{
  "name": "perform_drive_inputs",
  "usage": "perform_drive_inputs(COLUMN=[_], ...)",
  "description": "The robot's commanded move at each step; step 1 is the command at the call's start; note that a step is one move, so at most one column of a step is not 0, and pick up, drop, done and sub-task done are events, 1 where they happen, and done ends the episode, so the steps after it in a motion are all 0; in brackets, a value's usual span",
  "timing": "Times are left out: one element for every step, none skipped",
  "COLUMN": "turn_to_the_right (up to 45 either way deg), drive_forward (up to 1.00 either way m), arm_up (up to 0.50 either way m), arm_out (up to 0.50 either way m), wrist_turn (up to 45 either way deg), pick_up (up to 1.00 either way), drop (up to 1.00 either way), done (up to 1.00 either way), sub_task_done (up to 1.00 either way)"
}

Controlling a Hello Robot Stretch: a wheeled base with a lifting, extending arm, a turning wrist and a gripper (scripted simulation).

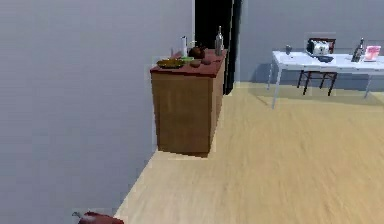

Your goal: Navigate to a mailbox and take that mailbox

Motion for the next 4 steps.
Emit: perform_drive_inputs(turn_to_the_right=[-45.0,-45.0,-30.0,0.0], drive_forward=[0.00,0.00,0.00,0.00], arm_up=[0.00,0.00,0.00,0.38], arm_out=[0.00,0.00,0.00,0.00], wrist_turn=[0.0,0.0,0.0,0.0], pick_up=[0.00,0.00,0.00,0.00], drop=[0.00,0.00,0.00,0.00], done=[0.00,0.00,0.00,0.00], sub_task_done=[0.00,0.00,0.00,0.00])
